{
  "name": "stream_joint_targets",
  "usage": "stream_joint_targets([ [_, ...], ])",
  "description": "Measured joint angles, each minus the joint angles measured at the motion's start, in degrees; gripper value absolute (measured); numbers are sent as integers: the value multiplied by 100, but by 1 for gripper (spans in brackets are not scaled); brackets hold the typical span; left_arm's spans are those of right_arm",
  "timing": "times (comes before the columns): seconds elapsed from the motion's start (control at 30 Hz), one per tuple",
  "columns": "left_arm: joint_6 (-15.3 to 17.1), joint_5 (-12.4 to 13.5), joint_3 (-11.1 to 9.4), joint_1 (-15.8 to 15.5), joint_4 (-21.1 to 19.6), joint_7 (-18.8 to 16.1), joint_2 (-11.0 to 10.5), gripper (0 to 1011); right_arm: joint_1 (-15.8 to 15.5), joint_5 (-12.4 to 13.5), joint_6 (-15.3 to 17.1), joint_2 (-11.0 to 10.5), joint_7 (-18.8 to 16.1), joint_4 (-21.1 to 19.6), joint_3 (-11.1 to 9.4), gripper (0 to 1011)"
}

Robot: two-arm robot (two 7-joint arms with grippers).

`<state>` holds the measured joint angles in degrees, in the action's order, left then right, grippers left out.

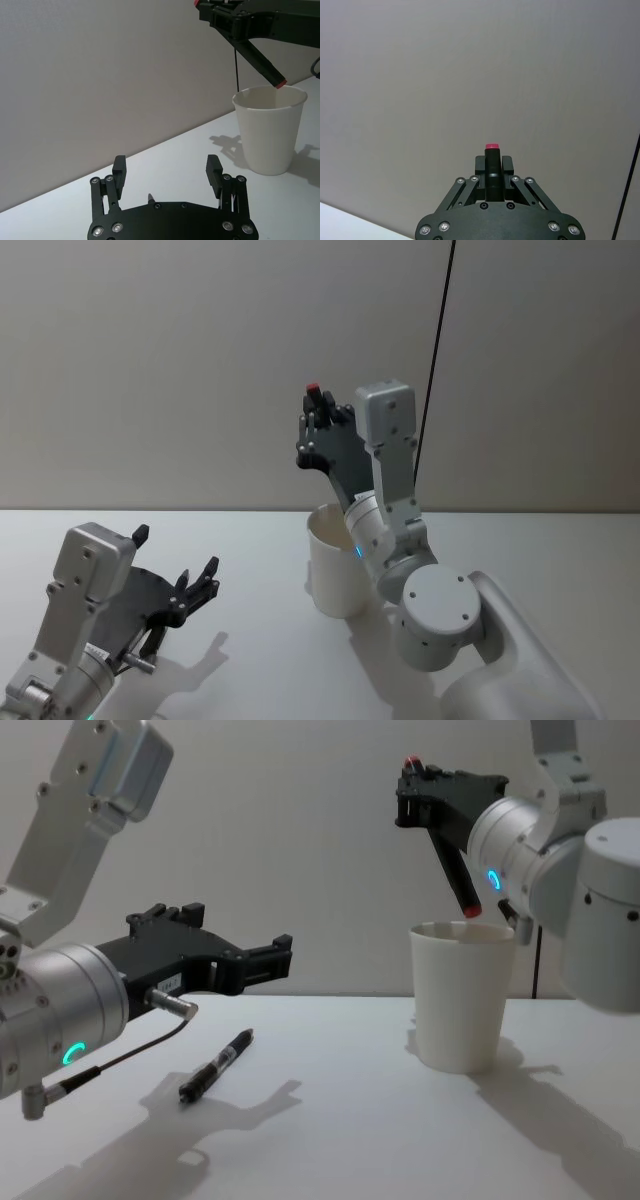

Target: Place the pen into the pen holder.

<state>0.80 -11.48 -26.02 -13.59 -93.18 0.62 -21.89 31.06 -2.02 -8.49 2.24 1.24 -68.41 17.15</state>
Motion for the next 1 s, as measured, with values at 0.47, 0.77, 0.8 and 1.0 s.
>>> stream_joint_targets([
  [0.47,0,0,0,0,0,0,0,1003,-33,-123,-10,16,-19,142,-16,193],
  [0.77,0,0,0,0,0,0,0,1004,-80,-185,-3,41,-44,172,-19,193],
  [0.8,0,0,0,0,0,0,0,1004,-86,-189,1,44,-45,172,-21,193],
  [1.0,0,0,0,0,0,0,0,1004,-134,-227,42,50,-56,165,-35,193],
])
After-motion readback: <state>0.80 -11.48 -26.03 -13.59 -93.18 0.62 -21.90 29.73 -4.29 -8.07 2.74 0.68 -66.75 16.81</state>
